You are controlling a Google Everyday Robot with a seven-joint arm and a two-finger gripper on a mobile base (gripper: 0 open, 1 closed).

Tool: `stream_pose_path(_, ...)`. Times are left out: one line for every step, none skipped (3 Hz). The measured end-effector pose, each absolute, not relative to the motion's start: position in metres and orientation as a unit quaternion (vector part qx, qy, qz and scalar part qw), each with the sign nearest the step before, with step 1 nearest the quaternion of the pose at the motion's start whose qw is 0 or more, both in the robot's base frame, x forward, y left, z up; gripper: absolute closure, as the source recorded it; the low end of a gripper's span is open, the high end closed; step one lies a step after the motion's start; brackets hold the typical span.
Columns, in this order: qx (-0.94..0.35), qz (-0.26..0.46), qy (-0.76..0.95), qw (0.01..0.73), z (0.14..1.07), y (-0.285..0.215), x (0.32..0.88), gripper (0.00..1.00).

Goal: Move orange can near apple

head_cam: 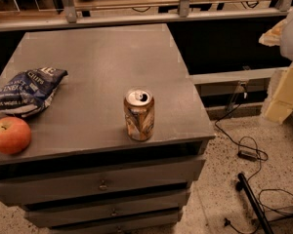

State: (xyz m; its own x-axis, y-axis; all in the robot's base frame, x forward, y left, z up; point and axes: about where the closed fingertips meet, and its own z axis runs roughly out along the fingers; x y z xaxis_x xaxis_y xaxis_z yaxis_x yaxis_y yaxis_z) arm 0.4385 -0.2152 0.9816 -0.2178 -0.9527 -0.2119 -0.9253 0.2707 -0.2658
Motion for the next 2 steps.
stream_pose_path(-0.605,-0.037,0.777,0.169,0.981,-0.212,0.44,0.0)
stream_pose_path(-0.64,0.015,0.744,0.192,0.974,-0.17,0.454,0.0)
